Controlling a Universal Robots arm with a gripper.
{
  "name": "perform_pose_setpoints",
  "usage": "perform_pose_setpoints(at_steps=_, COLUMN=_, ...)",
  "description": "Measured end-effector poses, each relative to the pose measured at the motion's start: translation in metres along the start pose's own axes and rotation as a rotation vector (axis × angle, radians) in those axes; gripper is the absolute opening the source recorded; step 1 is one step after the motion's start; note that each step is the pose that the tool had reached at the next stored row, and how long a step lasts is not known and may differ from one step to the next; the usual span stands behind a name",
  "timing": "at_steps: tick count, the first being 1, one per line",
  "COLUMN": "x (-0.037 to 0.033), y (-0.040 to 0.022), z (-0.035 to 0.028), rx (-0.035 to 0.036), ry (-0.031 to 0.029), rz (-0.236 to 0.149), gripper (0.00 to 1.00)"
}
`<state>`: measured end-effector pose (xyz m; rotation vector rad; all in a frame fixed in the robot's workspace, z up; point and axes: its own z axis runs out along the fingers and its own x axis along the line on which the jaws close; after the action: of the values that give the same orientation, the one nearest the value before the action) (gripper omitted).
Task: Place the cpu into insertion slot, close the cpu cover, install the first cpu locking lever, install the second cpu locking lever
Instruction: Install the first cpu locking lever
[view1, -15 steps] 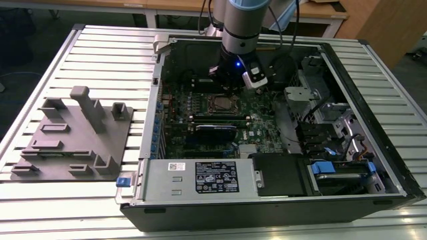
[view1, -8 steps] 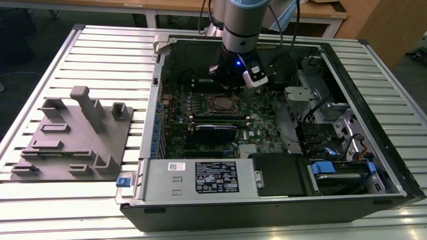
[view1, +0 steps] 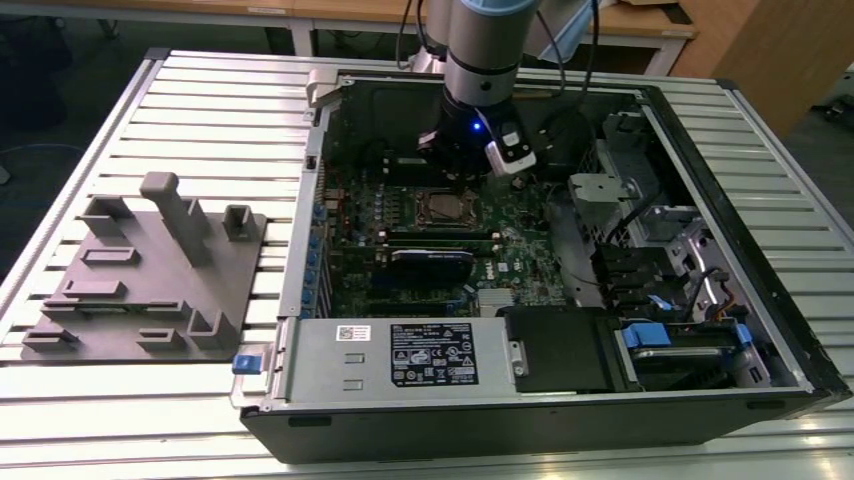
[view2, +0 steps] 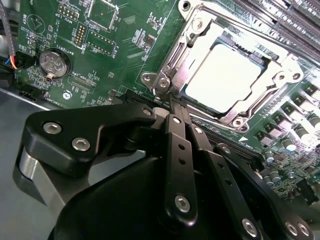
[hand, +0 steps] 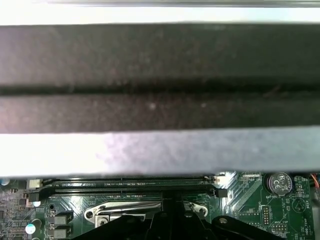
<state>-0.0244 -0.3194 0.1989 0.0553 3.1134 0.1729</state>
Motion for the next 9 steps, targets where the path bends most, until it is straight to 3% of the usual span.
perform_pose_setpoints(at_steps=9, x=0.0, y=0.0008, z=0.001, rx=0.0151, ry=-0.0004, rz=0.0, gripper=0.11)
